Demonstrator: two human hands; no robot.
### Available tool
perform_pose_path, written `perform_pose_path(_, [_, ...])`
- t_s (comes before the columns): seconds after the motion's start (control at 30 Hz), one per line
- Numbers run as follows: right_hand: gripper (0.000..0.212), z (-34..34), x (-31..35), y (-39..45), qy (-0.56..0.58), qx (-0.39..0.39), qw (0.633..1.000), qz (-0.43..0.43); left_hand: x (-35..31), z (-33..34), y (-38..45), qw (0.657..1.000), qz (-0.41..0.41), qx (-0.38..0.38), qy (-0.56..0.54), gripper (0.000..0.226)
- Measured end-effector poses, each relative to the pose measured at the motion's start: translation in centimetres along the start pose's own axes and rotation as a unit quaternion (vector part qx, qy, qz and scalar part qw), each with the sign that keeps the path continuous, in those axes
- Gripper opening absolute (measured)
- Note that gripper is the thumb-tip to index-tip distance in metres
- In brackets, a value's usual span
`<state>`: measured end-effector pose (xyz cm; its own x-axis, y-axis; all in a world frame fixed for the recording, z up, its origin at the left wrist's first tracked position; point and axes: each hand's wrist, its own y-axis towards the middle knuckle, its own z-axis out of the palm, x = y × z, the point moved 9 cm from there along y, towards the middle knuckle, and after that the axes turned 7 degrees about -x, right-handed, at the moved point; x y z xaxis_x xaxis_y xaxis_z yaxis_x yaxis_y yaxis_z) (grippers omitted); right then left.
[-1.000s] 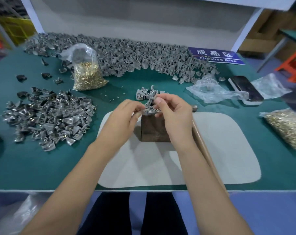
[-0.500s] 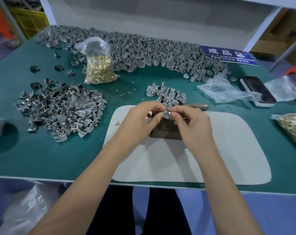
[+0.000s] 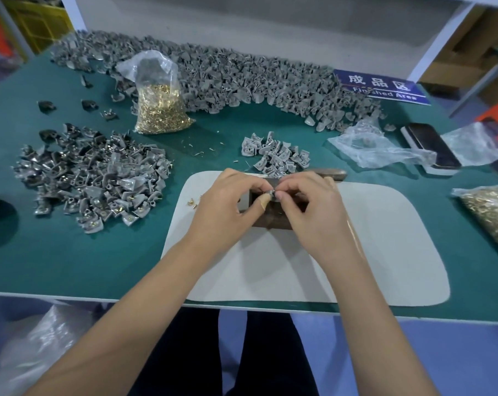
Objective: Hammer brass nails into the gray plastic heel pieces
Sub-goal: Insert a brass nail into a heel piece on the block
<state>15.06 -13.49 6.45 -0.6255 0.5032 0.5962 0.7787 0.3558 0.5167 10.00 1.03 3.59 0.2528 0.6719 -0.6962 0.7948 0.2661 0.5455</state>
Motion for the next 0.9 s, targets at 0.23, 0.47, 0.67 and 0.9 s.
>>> perform_pose_path(0.23, [0.007, 0.4, 1.3, 0.2, -0.047, 0.041, 0.998, -0.028, 0.3, -0.4, -0.1, 0.999, -0.015, -0.026, -0.013, 0.009])
perform_pose_path(0.47, [0.008, 0.8, 1.8, 0.6, -0.087, 0.066, 0.993, -0.047, 0.4, -0.6, 0.0, 0.999, -0.014, -0.039, -0.007, 0.008])
perform_pose_path(0.67, [0.007, 1.3, 1.6, 1.2, -0.092, 0.084, 0.991, -0.045, 0.8, -0.9, 0.1, 0.999, -0.026, -0.043, -0.015, 0.006])
perform_pose_path(0.9, [0.007, 2.0, 1.1, 2.1, -0.068, 0.13, 0.988, -0.037, 1.2, -0.9, 0.1, 0.997, -0.039, -0.046, -0.039, 0.006])
